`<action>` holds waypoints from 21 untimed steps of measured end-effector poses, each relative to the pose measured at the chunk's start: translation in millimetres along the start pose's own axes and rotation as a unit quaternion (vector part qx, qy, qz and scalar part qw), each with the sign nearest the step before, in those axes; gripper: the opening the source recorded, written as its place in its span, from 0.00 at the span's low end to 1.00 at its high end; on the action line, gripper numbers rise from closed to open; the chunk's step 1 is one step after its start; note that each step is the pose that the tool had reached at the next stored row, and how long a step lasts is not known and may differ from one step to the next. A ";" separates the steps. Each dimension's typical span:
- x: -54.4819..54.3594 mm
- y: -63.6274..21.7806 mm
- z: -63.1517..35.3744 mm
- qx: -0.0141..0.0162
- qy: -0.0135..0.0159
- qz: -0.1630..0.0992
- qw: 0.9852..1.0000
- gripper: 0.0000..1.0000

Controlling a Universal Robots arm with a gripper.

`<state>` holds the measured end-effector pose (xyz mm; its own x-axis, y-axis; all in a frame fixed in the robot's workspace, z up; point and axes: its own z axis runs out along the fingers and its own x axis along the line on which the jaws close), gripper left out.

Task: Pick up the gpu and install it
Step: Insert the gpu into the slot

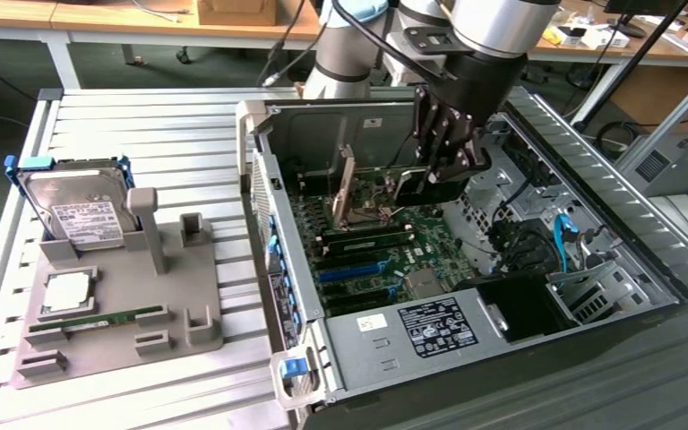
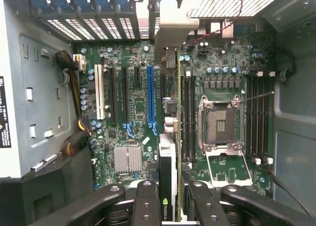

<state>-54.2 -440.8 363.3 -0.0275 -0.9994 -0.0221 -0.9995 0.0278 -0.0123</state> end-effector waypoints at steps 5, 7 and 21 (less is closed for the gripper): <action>0.3 0.3 9.1 0.000 0.000 0.000 1.000 0.27; 0.4 0.4 12.8 0.000 0.000 0.000 1.000 0.27; 2.2 1.0 32.0 -0.003 -0.002 0.000 1.000 0.27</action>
<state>-54.9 -442.3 331.3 -0.0275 -0.9993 -0.0259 -0.9996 0.0277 -0.0059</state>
